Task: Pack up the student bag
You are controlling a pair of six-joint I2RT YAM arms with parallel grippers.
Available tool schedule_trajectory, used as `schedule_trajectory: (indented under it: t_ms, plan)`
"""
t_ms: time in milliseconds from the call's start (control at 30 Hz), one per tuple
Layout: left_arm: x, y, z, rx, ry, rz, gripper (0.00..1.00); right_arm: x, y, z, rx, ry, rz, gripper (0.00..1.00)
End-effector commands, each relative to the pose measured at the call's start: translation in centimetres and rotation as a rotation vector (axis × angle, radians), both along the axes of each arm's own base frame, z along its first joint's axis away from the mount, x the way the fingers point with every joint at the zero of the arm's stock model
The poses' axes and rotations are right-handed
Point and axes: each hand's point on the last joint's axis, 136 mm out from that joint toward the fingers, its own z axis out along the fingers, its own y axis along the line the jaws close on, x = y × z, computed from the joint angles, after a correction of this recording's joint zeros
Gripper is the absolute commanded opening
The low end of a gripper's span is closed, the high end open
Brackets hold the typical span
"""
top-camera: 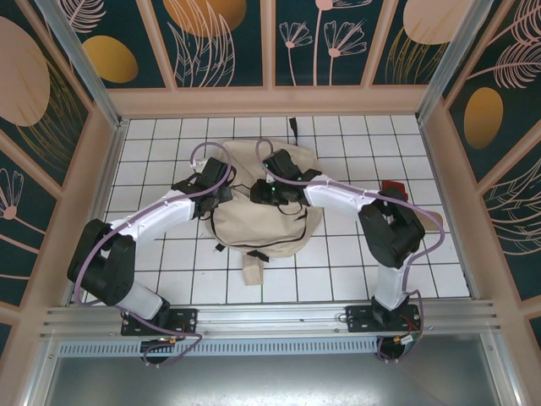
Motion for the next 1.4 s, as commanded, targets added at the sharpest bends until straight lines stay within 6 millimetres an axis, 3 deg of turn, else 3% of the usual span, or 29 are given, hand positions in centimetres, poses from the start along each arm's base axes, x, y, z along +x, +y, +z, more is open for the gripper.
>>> schedule_trajectory:
  t_ms: [0, 133, 300, 367, 433, 533, 600, 700, 900, 1033, 1167, 1367]
  plan:
    - [0.1, 0.3, 1.1, 0.0, -0.023, -0.002, 0.0, -1.9, -0.8, 0.3, 0.004, 0.04, -0.03, 0.27]
    - [0.1, 0.2, 1.2, -0.012, -0.042, -0.009, 0.0, -1.6, -2.1, -2.3, -0.089, 0.042, -0.106, 0.25]
    - [-0.2, 0.3, 0.7, 0.007, -0.016, -0.023, 0.0, -1.1, -1.8, -3.8, -0.097, 0.058, -0.11, 0.24]
    - [-0.3, 0.3, 0.4, 0.01, -0.007, -0.028, 0.0, -0.2, -1.5, -2.3, -0.094, 0.02, -0.109, 0.23]
    - [-0.4, 0.2, 0.1, 0.011, 0.001, -0.032, 0.0, 0.7, -1.4, 0.6, -0.071, -0.054, -0.119, 0.24]
    - [-0.3, 0.3, -0.3, 0.017, 0.008, -0.031, 0.0, 2.0, -2.8, 5.0, -0.04, -0.163, -0.172, 0.31]
    - [-0.2, 0.3, -0.6, 0.027, 0.013, -0.025, 0.0, 3.2, -5.6, 6.8, -0.049, -0.22, -0.263, 0.4]
    - [-0.1, 0.8, -0.8, 0.052, 0.018, -0.004, 0.09, 4.5, -11.7, 6.8, -0.097, -0.226, -0.445, 0.51]
    - [-0.2, 2.2, 0.8, 0.089, -0.01, 0.035, 0.56, 4.6, -26.2, 5.6, -0.231, -0.218, -0.828, 0.67]
    - [-0.1, 2.6, 2.6, 0.088, -0.05, 0.039, 0.71, 3.5, -33.9, 5.8, -0.285, -0.23, -1.025, 0.73]
    - [0.2, 2.5, 4.4, 0.074, -0.098, 0.03, 0.79, 2.5, -40.0, 4.4, -0.326, -0.169, -1.17, 0.78]
    - [0.4, 2.4, 6.0, 0.055, -0.14, 0.021, 0.86, -0.2, -47.2, 1.5, -0.404, -0.044, -1.386, 0.81]
